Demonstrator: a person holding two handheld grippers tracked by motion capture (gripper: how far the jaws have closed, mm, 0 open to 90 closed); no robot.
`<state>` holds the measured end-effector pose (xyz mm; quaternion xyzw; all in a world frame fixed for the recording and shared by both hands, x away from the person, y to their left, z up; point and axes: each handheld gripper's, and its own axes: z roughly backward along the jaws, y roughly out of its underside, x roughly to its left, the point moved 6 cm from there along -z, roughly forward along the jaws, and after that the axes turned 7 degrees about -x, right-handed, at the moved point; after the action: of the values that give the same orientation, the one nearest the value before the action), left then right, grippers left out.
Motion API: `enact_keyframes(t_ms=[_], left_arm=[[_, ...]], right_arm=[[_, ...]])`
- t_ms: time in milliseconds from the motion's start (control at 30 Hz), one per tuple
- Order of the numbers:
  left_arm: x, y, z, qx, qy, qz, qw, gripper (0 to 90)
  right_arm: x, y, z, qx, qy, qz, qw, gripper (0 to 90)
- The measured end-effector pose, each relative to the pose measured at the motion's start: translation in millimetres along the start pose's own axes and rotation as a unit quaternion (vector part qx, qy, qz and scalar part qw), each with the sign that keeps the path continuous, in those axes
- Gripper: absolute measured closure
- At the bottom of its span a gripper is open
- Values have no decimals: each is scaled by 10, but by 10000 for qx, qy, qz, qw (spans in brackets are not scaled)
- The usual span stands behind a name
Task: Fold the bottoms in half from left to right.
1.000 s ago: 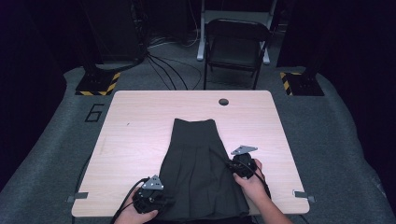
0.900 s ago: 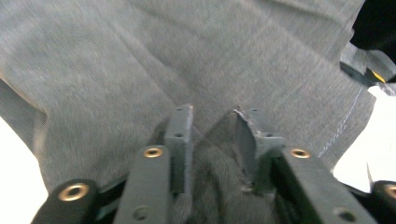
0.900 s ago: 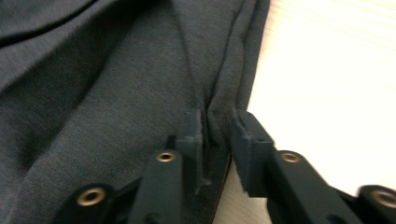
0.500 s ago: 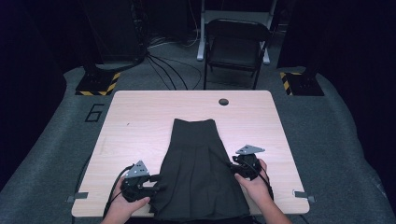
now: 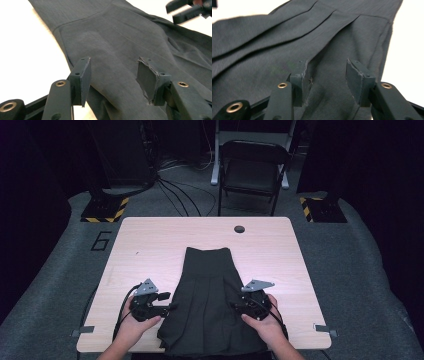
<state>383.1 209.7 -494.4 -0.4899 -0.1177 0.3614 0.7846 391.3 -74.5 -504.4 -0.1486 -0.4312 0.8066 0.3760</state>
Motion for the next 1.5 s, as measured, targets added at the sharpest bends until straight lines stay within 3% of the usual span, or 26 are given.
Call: enact_keyframes(t_ms=[267,333,467,567,667,700,733,933,1000,1033,1067,1100,1500], left_arm=[[72,-7,-178,133,-91,-24,9999,421],[65,-10,-240,135,-131,12,9998,418],[65,-45,-313,76,-108,14,9999,406],[78,-73,-365,28,-146,-24,9999,396],[103,-106,-405,51,-208,-184,9996,392],[96,-121,-428,16,-209,-107,9997,393],[117,-141,-441,5,-223,-214,9995,393],[177,-243,-517,-95,-234,-97,9996,393],[192,-263,-544,-74,-216,-16,9997,391],[209,-275,-554,-51,-223,-35,9997,391],[209,-283,-566,-55,-221,34,9997,391],[236,-298,-576,-23,-257,-34,9997,391],[424,-370,-681,-58,-451,176,9988,364]], right_arm=[[-6,154,-121,88,-18,166,9998,498],[-5,148,-127,1,22,134,9999,485],[71,53,-113,-306,-151,-48,9994,471],[174,-11,-157,-427,-287,157,9986,457],[244,27,-239,-243,-372,360,9984,453],[246,48,-263,-171,-393,442,9981,454],[243,93,-306,-36,-361,511,9980,454],[145,296,-436,586,-391,609,9957,448],[126,304,-432,603,-409,586,9956,449],[135,312,-429,635,-374,453,9962,450],[118,318,-424,648,-422,531,9956,451],[112,321,-425,630,-425,569,9955,452],[124,339,-418,607,-430,573,9956,453]])
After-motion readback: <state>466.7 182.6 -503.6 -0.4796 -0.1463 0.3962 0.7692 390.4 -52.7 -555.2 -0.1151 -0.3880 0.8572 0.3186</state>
